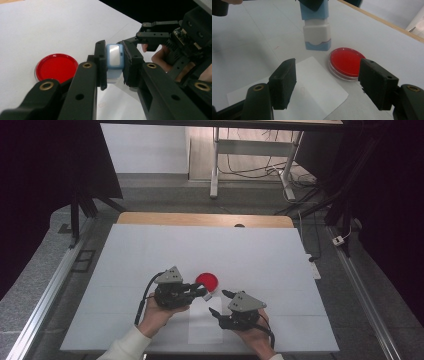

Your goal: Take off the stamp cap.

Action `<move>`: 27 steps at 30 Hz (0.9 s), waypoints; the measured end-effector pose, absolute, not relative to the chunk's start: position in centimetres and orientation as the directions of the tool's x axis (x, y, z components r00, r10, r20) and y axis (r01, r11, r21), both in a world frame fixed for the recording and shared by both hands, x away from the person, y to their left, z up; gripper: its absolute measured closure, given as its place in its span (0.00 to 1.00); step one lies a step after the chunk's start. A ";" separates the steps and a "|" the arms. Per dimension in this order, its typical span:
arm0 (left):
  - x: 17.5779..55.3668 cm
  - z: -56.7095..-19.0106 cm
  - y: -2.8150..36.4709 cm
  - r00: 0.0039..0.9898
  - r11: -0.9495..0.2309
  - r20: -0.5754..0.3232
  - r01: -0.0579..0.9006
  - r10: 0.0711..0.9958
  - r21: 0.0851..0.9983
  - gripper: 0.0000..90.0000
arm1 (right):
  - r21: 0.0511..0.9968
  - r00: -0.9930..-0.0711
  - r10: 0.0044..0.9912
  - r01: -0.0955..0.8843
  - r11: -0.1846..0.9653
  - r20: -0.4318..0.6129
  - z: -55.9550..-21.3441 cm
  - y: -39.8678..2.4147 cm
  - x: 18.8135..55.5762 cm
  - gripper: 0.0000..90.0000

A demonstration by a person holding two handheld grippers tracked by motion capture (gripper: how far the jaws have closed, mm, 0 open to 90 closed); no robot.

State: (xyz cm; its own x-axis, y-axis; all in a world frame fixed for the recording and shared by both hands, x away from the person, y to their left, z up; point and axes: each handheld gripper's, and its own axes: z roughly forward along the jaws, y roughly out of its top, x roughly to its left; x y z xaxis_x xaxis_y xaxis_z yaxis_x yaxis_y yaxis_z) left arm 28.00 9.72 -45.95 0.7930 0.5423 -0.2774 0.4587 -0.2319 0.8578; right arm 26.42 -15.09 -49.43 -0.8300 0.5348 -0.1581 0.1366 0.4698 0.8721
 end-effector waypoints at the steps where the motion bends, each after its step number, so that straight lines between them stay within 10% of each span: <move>1: 28.0 -45.9 9.7 0.793 -0.231 -0.278 0.459 0.543 0.858 0.84 | 0.871 -0.831 0.532 0.134 0.473 -0.161 -49.5 -14.9 26.4 0.34; 27: 27.9 -46.3 9.1 0.797 -0.245 -0.277 0.462 0.537 0.852 0.84 | 0.855 -0.814 0.547 0.132 0.502 -0.196 -49.9 -13.1 26.1 0.41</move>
